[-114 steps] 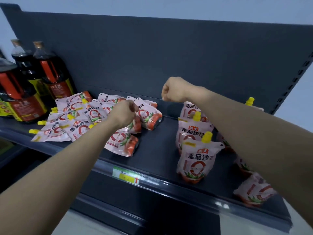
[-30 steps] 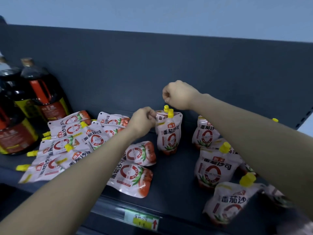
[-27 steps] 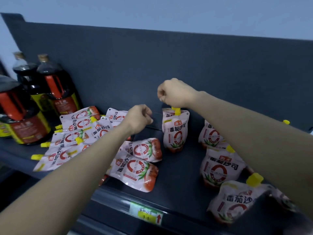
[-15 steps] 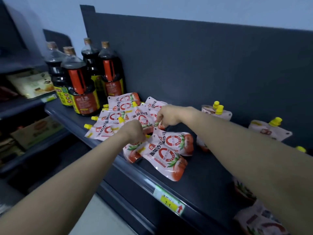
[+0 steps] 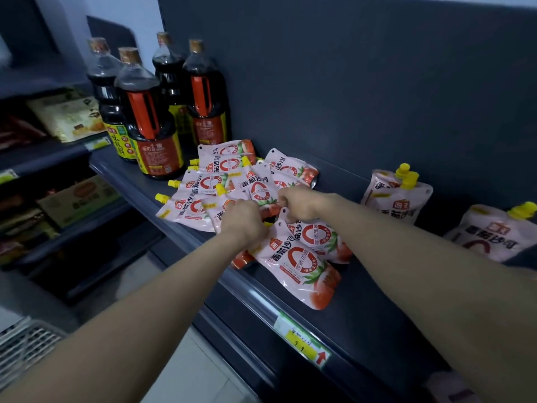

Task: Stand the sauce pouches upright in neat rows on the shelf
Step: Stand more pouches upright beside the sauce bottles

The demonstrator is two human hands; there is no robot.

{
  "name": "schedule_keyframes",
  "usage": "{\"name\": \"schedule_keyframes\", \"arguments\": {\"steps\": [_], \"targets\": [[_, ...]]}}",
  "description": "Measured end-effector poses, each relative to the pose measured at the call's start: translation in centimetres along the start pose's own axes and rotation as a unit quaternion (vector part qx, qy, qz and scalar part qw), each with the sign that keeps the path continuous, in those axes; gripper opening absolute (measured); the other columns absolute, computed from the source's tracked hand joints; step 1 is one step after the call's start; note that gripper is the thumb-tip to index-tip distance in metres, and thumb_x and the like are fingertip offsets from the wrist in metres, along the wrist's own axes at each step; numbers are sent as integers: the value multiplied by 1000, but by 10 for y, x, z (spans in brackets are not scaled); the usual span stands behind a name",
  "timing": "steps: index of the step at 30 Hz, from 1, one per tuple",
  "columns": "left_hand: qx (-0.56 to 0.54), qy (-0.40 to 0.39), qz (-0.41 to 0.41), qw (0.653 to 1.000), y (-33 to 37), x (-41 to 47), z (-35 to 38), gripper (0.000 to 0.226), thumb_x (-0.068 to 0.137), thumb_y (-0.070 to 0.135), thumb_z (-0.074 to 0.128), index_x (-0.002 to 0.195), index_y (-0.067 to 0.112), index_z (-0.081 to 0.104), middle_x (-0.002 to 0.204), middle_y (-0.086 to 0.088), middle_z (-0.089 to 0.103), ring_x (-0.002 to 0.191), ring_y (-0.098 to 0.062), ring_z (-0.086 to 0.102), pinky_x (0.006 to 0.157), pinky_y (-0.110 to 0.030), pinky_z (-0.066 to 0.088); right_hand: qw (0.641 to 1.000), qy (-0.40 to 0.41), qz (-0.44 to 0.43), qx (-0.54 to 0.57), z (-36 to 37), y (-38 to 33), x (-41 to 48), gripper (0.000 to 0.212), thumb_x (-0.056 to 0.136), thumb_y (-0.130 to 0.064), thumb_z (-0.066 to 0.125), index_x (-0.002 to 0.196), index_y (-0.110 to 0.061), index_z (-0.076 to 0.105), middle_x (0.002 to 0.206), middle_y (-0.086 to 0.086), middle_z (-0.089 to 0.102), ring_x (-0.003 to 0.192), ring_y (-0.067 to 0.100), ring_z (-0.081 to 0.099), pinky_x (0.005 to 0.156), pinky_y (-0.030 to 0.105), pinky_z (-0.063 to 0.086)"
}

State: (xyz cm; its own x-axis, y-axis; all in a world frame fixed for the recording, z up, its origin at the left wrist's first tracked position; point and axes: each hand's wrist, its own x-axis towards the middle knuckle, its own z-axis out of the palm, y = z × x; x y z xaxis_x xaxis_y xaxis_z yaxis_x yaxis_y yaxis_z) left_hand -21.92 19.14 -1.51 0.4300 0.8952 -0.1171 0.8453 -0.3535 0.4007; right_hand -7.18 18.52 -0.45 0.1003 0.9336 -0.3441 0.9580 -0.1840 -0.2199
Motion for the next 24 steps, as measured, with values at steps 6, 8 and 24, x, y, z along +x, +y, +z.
{"name": "schedule_keyframes", "arguments": {"steps": [6,8,24], "targets": [[2,-64,29,998,3,-4,-17,41,75,38,74,87,9,47,87,-6,51,85,-24,50,65,-28,39,1000,23,-15,-2,-14,0,0,18,83,-2,69,89,-14,56,95,3,55,89,21,53,64,26,43],[-20,-80,48,995,8,-7,-25,40,76,35,73,90,9,47,87,-5,50,83,-22,47,57,-24,35,999,32,-7,-14,-26,0,-7,21,84,-3,68,103,-10,66,106,7,63,99,24,59,80,31,51],[-114,-51,258,958,80,-25,-48,29,68,7,76,70,18,49,71,1,59,75,-22,55,61,-30,44,977,98,167,-86,-81,43,-134,17,74,4,51,61,-7,52,67,7,55,61,22,48,52,25,39]]}}
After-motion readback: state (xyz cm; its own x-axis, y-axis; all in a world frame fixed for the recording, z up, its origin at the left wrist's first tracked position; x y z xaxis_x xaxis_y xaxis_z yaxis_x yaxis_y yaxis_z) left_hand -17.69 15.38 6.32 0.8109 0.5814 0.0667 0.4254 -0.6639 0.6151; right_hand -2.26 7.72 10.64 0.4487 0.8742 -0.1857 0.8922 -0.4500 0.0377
